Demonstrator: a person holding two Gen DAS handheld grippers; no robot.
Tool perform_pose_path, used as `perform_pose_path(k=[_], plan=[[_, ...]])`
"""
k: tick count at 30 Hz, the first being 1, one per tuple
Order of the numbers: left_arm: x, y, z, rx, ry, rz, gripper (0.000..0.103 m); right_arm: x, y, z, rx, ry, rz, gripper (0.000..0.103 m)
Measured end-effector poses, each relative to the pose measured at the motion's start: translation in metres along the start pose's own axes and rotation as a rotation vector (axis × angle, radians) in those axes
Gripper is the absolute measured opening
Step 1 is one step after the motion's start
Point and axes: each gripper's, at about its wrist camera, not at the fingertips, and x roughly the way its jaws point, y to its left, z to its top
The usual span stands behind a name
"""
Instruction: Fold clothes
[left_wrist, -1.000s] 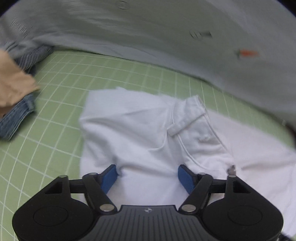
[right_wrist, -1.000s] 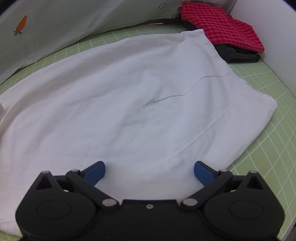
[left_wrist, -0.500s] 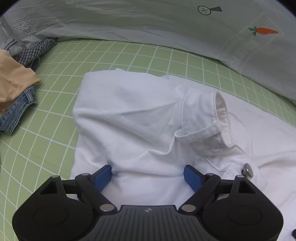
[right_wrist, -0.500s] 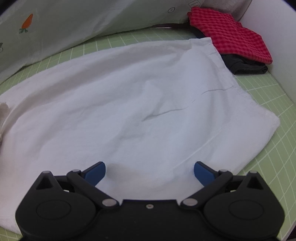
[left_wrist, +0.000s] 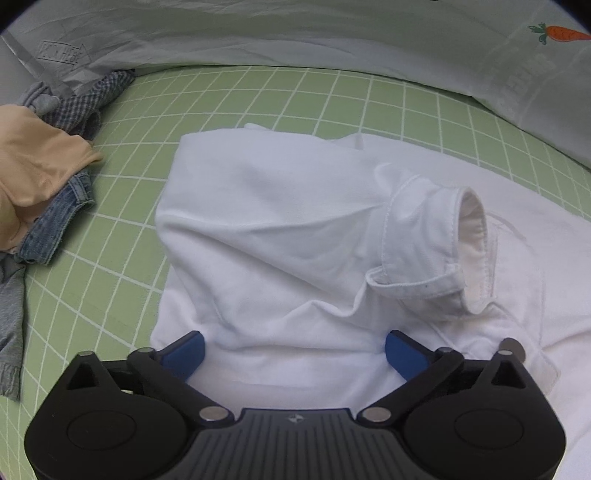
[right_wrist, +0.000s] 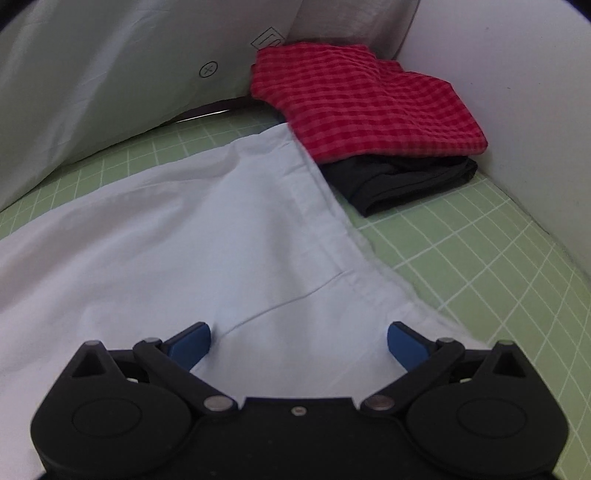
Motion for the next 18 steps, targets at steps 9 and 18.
perform_pose_path(k=[9,18], plan=[[0.000,-0.009,-0.002,-0.033,-0.016,0.073,0.103,0.035,-0.019,0.021,-0.012,-0.059,0.100,0.103],[-0.001,-0.014,-0.002,-0.077,-0.017,0.116,0.103,0.035,-0.002,0.036,-0.098,-0.003,0.137,0.075]])
